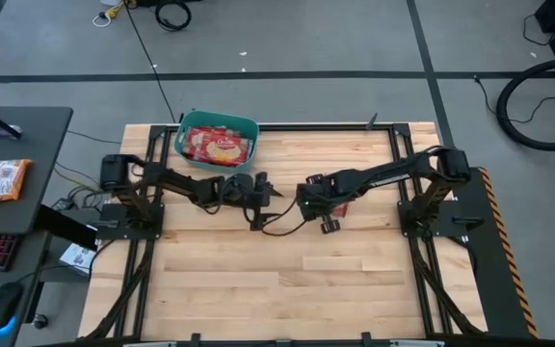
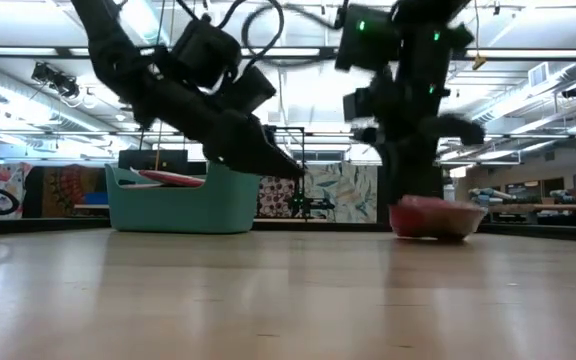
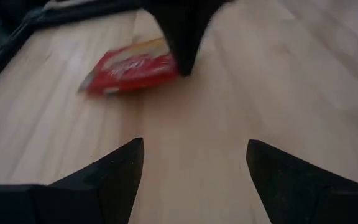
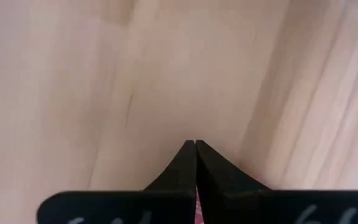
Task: Sort popcorn bags into baskets
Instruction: Put the popcorn bag into the bin
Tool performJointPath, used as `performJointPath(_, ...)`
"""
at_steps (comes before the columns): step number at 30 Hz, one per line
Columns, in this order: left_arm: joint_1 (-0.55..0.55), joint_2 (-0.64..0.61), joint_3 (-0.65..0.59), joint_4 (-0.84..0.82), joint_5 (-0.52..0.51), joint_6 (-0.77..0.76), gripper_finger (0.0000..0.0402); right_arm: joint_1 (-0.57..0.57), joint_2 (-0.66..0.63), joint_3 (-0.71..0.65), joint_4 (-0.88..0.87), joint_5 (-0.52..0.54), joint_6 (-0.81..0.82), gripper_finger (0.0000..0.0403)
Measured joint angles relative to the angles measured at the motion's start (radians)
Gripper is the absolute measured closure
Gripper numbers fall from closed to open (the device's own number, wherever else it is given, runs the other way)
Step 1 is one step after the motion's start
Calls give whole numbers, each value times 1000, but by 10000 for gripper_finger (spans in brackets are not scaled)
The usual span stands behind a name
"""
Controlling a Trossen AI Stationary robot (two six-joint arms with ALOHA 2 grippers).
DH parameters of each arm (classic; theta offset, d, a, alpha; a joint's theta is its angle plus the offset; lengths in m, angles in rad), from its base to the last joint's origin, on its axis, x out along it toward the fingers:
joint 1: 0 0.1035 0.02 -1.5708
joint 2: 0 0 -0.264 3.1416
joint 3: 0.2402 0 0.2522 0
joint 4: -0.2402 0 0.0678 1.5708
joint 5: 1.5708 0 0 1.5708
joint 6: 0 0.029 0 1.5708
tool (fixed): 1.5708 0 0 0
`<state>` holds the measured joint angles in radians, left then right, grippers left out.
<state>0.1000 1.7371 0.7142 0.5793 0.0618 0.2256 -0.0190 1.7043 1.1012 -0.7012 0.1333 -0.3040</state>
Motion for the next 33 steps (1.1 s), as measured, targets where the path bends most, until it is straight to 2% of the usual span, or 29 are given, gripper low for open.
performJointPath(6,-9,180,0,361,21,110,116,30,-60,39,-28,-18,24,400)
performJointPath(9,-16,260,42,441,20,130,116,43,-77,49,-31,-33,42,401)
performJointPath(15,-27,375,194,399,-40,162,116,65,-81,63,-32,-47,44,402)
performJointPath(25,-35,461,375,266,-43,173,125,101,-81,63,0,-52,82,402)
performJointPath(28,-47,465,395,238,-51,188,158,111,-81,63,5,-51,100,401)
performJointPath(33,-56,466,400,240,-51,190,246,127,-82,63,12,-50,136,395)
